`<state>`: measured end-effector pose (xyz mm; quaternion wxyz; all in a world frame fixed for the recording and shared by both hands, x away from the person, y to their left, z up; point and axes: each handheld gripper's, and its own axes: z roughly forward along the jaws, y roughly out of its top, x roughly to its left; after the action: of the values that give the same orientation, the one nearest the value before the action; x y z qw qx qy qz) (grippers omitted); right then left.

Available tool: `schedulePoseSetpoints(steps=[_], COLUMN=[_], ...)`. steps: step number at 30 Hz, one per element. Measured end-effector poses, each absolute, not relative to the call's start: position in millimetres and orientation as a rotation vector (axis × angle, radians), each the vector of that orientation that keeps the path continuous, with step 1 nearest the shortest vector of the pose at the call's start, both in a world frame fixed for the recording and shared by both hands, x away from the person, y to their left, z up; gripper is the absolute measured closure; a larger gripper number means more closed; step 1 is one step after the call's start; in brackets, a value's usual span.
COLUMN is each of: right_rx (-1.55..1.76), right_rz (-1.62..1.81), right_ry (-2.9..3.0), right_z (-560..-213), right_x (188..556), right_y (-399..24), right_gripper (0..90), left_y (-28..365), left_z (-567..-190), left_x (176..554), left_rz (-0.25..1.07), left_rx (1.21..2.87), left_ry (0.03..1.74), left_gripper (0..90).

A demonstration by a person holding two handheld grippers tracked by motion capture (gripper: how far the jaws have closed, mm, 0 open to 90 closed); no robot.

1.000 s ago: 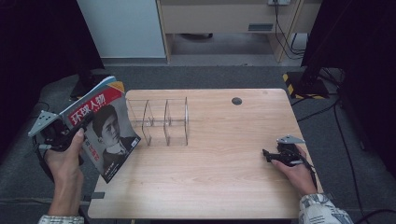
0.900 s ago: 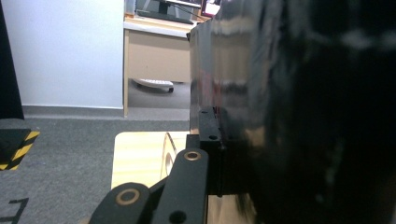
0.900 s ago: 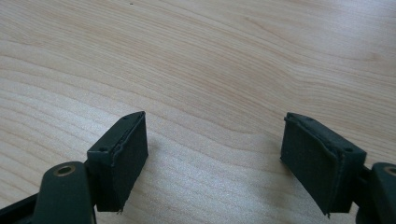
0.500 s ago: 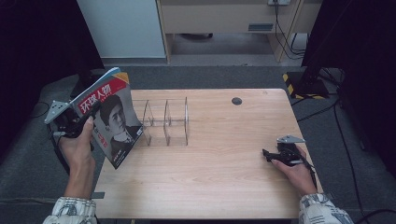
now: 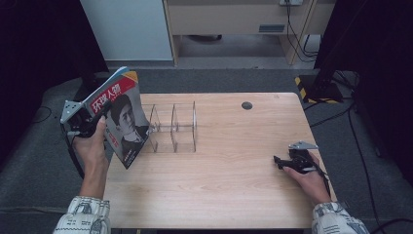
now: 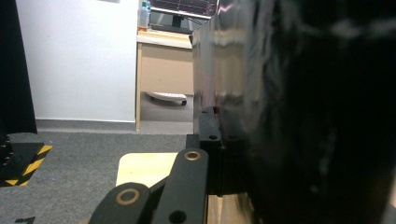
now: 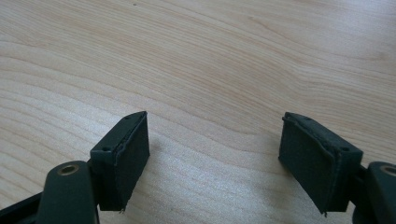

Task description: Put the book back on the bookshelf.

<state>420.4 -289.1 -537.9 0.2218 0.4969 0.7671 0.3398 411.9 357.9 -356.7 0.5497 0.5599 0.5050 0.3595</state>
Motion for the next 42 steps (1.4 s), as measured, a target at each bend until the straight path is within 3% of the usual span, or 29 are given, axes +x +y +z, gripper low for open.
schedulePoseSetpoints(steps=[14,42], right_rx=[1.36,1.348], right_rz=[0.942,0.939], right_ry=[2.125,2.127], right_z=[-538,-538], right_x=[420,419], right_y=[-289,-288], right_gripper=[25.0,25.8], left_y=[346,335], left_z=[-374,-407], left_x=[420,408], left_rz=[0.906,0.882], left_rx=[1.308,1.226], left_ry=[1.161,1.144], left_gripper=[86.4,85.1])
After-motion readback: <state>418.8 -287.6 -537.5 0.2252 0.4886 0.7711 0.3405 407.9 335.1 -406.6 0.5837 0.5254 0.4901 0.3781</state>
